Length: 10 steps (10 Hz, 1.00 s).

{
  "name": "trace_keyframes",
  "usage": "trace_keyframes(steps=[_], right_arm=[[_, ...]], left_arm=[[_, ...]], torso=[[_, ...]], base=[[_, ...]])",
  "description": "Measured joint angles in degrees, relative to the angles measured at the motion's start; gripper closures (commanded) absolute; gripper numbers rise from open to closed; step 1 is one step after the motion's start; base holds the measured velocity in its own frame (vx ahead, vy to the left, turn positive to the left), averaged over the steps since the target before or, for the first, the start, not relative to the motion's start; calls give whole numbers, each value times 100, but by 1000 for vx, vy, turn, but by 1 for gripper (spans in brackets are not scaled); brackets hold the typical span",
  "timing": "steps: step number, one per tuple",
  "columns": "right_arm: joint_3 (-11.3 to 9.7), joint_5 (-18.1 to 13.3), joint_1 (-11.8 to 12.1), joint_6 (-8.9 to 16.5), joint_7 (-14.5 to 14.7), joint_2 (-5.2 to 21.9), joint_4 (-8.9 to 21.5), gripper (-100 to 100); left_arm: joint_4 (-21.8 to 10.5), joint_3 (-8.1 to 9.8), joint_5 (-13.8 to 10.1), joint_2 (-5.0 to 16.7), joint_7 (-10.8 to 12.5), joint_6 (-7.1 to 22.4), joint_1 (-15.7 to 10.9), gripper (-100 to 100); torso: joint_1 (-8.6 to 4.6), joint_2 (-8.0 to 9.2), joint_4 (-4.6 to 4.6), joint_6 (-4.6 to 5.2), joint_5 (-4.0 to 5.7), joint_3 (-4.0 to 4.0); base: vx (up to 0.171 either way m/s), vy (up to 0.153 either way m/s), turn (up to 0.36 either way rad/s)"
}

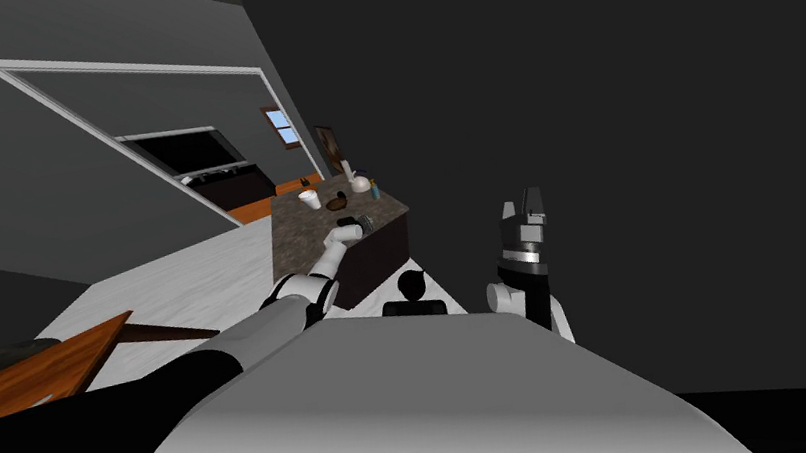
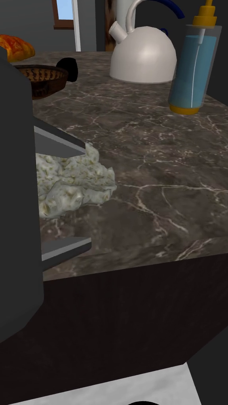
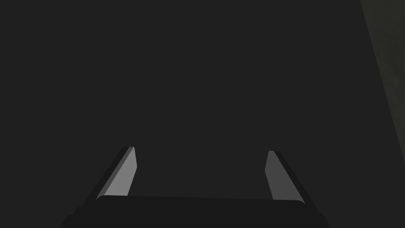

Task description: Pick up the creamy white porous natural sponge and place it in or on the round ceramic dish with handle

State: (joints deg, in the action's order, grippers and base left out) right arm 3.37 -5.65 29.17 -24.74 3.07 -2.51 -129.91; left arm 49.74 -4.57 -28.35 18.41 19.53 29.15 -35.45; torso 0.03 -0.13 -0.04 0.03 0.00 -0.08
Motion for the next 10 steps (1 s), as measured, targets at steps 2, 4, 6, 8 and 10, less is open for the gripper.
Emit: trace_keyframes(steps=[2, 4, 6, 8, 10], right_arm=[[0, 0, 0, 0, 0, 0, 0, 0], [0, 0, 0, 0, 0, 0, 0, 0], [0, 0, 0, 0, 0, 0, 0, 0], [0, 0, 0, 0, 0, 0, 0, 0], [-1, 0, -3, 0, 0, -1, 0, 0]], left_arm=[[2, 1, 0, 0, 0, -3, -2, 100], [3, 1, 0, 1, 0, -4, -3, 0], [-21, -28, 2, -28, 1, 21, -73, 100], [-27, -30, 3, -25, 1, 30, -76, 100], [-171, 125, -234, 96, 65, 120, -242, 100]], torso=[[2, 2, -1, 0, -1, 0], [2, 2, -2, 0, -1, 0], [7, 11, 0, -9, -1, 5], [3, 7, 0, -1, -1, 4], [-11, 76, -3, -6, -4, 34]], base=[[0, 0, 0], [0, 0, 0], [-20, 4, 117], [-60, -9, -35], [-207, -43, -53]])
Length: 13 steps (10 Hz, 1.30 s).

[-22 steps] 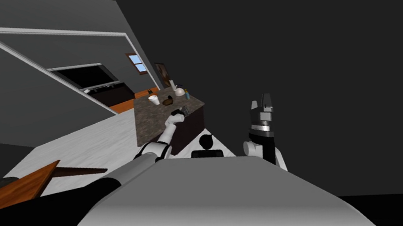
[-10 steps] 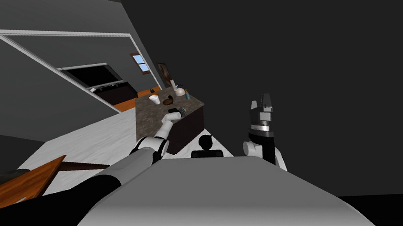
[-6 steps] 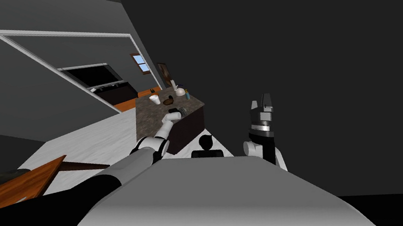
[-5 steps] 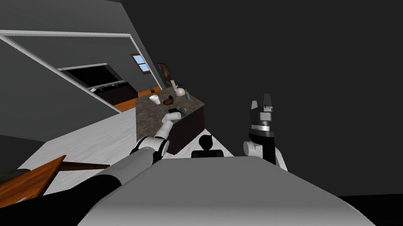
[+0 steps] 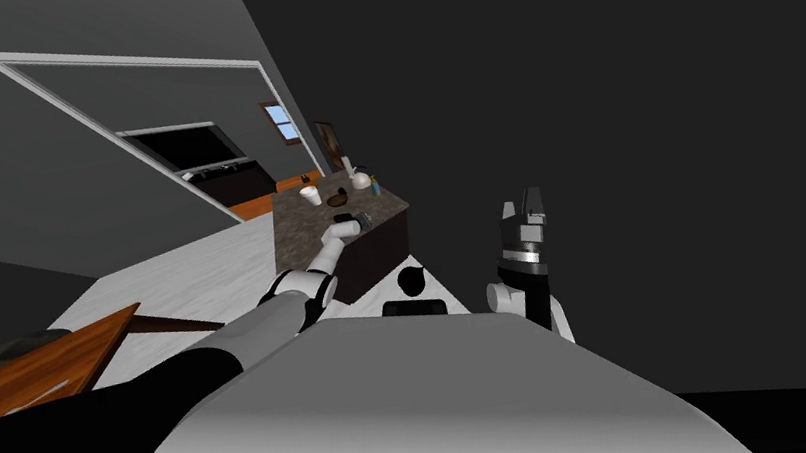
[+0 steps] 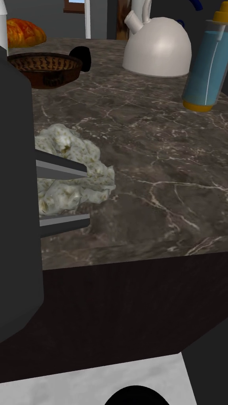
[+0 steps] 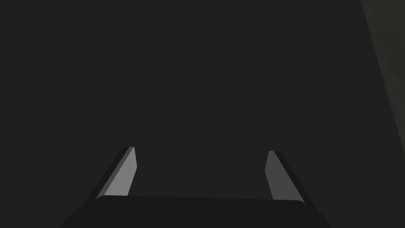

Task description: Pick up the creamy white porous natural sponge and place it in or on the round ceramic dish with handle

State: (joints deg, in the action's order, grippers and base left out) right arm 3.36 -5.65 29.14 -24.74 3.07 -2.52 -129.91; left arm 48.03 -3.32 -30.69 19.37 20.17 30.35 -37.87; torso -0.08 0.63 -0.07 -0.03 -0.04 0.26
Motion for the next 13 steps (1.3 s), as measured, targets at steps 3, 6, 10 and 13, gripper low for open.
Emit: trace_keyframes(steps=[3, 6, 10, 13], right_arm=[[0, 0, 0, 0, 0, 0, 0, 0], [1, 0, 1, 0, 0, 1, 0, 0], [1, 0, 1, 0, 0, 1, 0, 0], [2, 0, 3, 0, 0, 2, 0, 0]], left_arm=[[-123, 250, -196, 138, 243, 228, -148, 100], [-337, 416, -430, 266, 342, 309, -327, 100], [-759, 671, -909, 563, 323, 397, -603, 100], [-972, 833, -1130, 854, 271, 464, -713, 100]], torso=[[14, 13, 2, -7, -4, 8], [21, -12, -1, -7, -6, -6], [41, -23, 2, -12, -10, -9], [69, -61, -3, -13, -15, -29]], base=[[-161, -17, -25], [-103, -6, -35], [-77, 34, -116], [40, 119, -163]])
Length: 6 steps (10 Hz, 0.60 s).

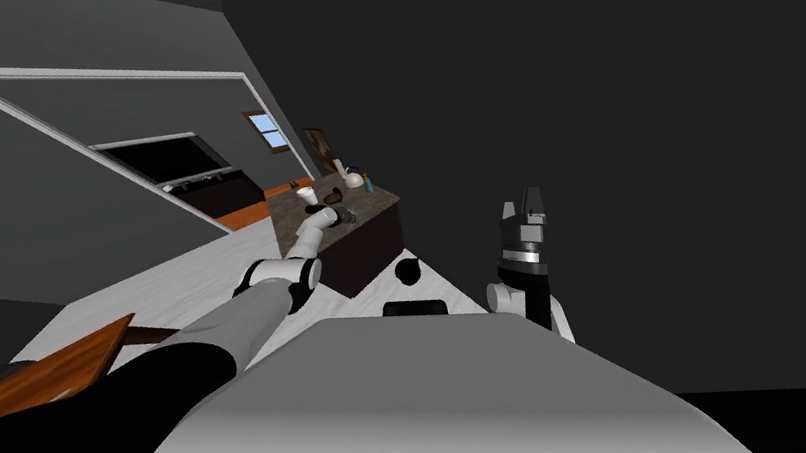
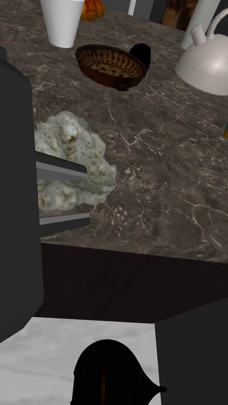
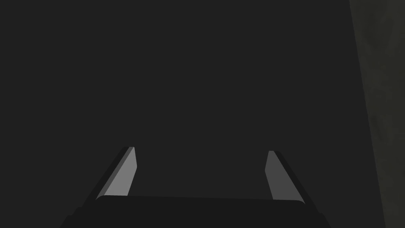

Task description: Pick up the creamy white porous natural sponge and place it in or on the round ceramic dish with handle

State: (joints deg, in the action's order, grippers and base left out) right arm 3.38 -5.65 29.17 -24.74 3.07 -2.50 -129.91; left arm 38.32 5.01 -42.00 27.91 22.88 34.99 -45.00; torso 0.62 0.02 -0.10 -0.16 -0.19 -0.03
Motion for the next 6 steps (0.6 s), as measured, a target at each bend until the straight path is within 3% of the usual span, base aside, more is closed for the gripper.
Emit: trace_keyframes(steps=[2, 5, 6], right_arm=[[1, 0, 1, 0, 0, 1, 0, 0], [1, 0, 2, 0, 0, 1, 0, 0], [2, 0, 3, 0, 0, 1, 0, 0]], left_arm=[[-216, 77, -151, 248, -172, -12, -61, 100], [-34, 112, -136, 538, -222, 99, 112, 100], [253, 104, -4, 625, -101, 192, 268, 100]], torso=[[43, -43, -9, -1, -9, -25], [27, -66, -12, 3, -4, -37], [29, -76, -14, 4, -6, -43]], base=[[92, 172, -128], [151, 158, -187], [108, 124, -62]])
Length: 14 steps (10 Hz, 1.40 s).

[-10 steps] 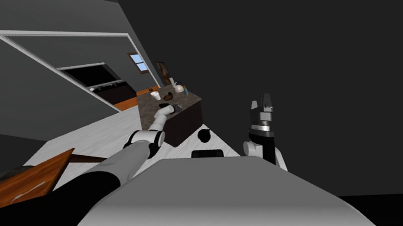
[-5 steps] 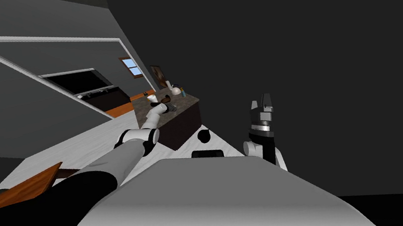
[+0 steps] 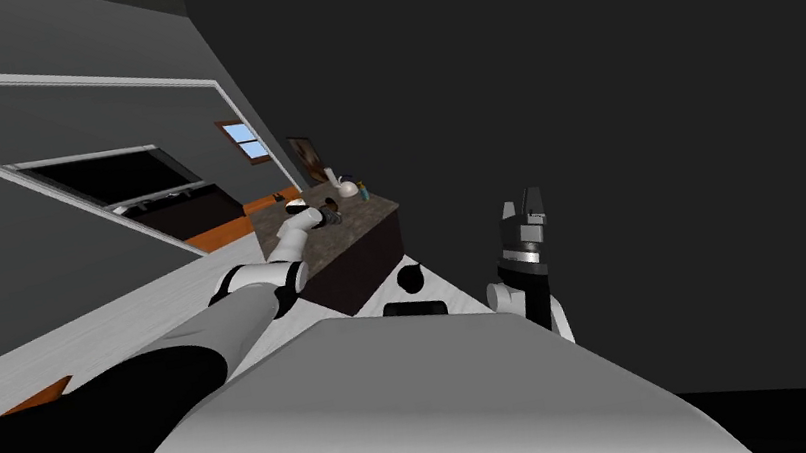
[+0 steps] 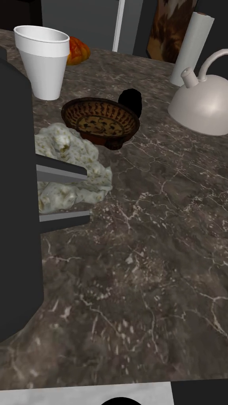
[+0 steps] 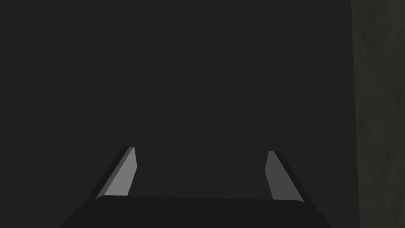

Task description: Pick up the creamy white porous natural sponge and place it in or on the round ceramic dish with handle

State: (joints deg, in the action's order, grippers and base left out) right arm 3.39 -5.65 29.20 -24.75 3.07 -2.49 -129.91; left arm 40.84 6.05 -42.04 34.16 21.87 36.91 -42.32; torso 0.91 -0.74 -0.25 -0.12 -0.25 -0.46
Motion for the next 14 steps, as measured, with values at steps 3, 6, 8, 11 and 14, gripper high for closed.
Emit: trace_keyframes(steps=[3, 6, 8, 11, 14], right_arm=[[-1, 0, -2, 0, 0, -1, 0, 0], [0, 0, 0, 0, 0, -1, 0, 0], [0, 0, 0, 0, 0, 0, 0, 0], [0, 0, -1, 0, 0, -1, 0, 0], [-1, 0, -1, 0, 0, -2, 0, 0]], left_arm=[[-311, 19, -153, 113, -251, -87, -105, 100], [-269, 29, -164, 324, -440, -74, -17, 100], [-281, 46, -222, 561, -609, -27, 69, 100], [-98, 30, -110, 737, -637, 24, 220, 100], [-186, 28, -134, 821, -741, -2, 205, -100]], torso=[[-52, 50, 6, 2, 9, 26], [-25, 28, 4, -1, 5, 15], [4, 11, 5, 2, 2, 7], [-31, 32, 9, 4, 11, 19], [-75, 51, 9, 5, 16, 27]], base=[[47, 69, -83], [115, 169, -138], [132, 208, -183], [88, 158, -104], [22, 44, -16]])
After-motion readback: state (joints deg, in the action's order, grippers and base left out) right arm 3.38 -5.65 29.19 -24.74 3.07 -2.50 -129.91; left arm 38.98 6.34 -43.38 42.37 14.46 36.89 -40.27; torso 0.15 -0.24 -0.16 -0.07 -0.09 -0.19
